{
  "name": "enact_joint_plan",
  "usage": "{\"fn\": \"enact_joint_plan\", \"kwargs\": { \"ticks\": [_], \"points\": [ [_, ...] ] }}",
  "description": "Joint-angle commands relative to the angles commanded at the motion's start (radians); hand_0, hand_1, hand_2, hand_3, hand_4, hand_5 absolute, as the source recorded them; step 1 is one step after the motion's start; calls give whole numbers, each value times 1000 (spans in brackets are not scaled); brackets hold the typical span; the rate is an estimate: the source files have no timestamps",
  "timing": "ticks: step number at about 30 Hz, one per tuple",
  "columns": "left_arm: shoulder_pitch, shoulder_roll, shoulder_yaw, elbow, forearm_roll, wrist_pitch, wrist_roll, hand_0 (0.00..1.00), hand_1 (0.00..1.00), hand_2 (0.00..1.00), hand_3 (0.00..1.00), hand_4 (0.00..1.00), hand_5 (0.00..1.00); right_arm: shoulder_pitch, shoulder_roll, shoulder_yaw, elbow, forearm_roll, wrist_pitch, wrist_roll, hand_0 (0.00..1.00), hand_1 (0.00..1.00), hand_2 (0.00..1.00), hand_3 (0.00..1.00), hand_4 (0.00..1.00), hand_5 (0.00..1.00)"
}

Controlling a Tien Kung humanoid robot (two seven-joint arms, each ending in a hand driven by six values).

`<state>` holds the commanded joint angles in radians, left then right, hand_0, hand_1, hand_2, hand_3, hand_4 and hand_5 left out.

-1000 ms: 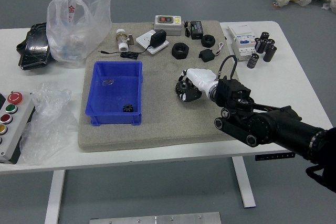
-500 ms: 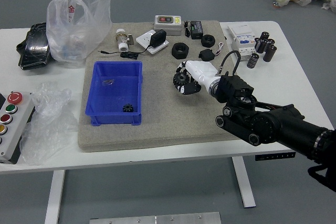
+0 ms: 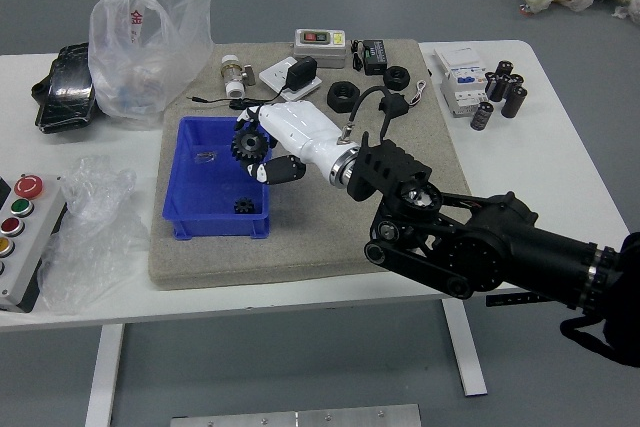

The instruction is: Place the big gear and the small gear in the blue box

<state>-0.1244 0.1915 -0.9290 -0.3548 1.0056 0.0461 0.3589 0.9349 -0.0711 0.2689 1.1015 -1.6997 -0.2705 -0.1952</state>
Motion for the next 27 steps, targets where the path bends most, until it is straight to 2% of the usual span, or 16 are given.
{"fn": "enact_joint_plan", "kwargs": {
  "ticks": [5,6,11,12,17,18,23,24,27],
  "points": [
    [0,1,-1,-1,1,0,2,702,623,617,808,707,413,11,19,-29,-7,-19,18,-8,298,479,476,463,361,2],
    [0,1,-2,-1,2,0,3,702,623,617,808,708,414,12,22,-33,-6,-23,22,-11,317,534,574,517,349,2],
    [-1,0,-3,-1,3,0,4,702,623,617,808,708,414,18,37,-48,-9,-31,37,-18,317,534,574,517,349,2],
    [-1,0,-3,-1,4,-1,4,702,623,617,808,708,414,18,39,-50,-11,-32,42,-20,370,651,735,674,383,169],
    [0,1,-4,-1,4,0,4,702,623,617,808,708,414,17,43,-55,-22,-37,74,-38,370,651,735,674,383,169],
    [0,1,-4,-1,4,0,5,702,623,617,808,708,414,17,42,-55,-24,-38,77,-41,410,745,885,915,639,220],
    [0,0,-3,-1,3,0,5,702,623,617,808,708,414,15,38,-46,-28,-44,80,-46,410,745,885,915,639,220],
    [-1,0,-3,-1,3,0,4,702,623,617,808,708,414,15,37,-45,-28,-46,80,-47,418,761,910,968,733,252],
    [-2,1,-3,-1,3,-1,3,702,623,617,808,708,414,15,36,-43,-29,-51,82,-51,418,761,910,968,733,252]
  ]
}}
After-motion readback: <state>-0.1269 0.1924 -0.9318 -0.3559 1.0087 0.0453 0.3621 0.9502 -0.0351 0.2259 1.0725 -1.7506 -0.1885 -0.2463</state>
